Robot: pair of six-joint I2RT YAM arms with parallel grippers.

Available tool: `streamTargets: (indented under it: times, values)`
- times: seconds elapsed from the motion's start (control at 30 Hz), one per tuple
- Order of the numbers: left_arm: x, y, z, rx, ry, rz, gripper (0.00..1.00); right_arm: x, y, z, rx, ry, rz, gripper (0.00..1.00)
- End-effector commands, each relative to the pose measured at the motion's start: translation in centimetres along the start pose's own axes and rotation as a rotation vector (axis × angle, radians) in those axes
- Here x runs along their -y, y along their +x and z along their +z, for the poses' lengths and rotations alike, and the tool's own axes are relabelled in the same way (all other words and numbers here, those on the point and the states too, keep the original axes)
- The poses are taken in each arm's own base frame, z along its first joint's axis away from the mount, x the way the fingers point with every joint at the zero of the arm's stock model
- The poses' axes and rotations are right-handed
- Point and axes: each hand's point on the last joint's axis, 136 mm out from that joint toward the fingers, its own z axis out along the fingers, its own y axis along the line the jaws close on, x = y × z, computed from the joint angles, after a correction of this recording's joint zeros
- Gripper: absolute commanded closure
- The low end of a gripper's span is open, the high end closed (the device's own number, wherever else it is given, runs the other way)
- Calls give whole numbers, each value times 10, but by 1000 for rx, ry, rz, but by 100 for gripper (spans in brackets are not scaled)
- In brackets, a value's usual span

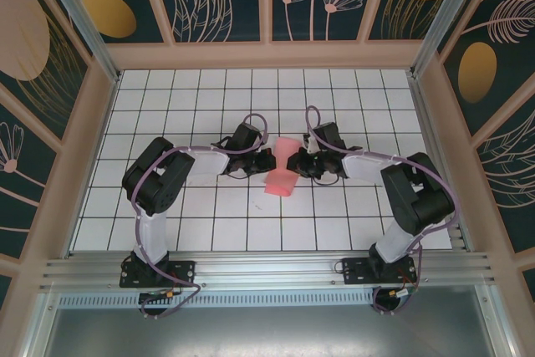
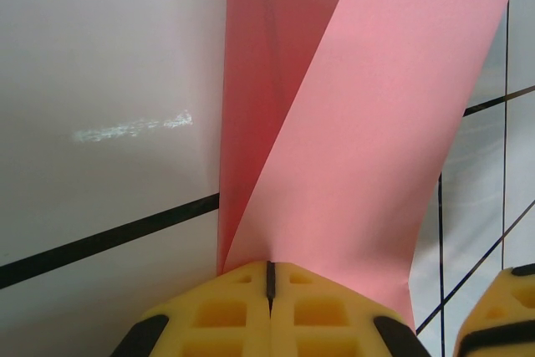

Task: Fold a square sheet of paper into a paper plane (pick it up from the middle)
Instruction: Fold the square sheet of paper in half at the center of the table.

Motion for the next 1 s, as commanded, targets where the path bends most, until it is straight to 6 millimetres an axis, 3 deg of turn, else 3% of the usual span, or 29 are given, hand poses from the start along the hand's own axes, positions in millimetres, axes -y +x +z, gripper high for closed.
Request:
streamTargets:
  times: [0.0, 0.27, 0.37, 0.47, 0.6, 0.83, 0.97]
  values:
    - [-40, 27, 12, -85, -131, -31, 93, 15, 18, 9, -45, 16, 42, 86]
    - [-40, 29, 12, -89, -131, -32, 93, 46, 33, 19, -76, 93, 80, 86]
    - [-40, 28, 11, -85, -131, -33, 93, 32, 29, 10, -56, 73, 53, 86]
    - [-39, 27, 12, -85, -129, -32, 93, 5, 28, 1, -51, 11, 2, 85]
    - [-39, 28, 12, -88, -129, -33, 93, -10, 41, 7, -79, -31, -15, 85]
    - [-40, 29, 11, -90, -129, -32, 93, 27, 59, 23, -98, 46, 56, 85]
    - [-39, 29, 12, -91, -129, -30, 93, 35, 68, 29, -128, 47, 71, 85]
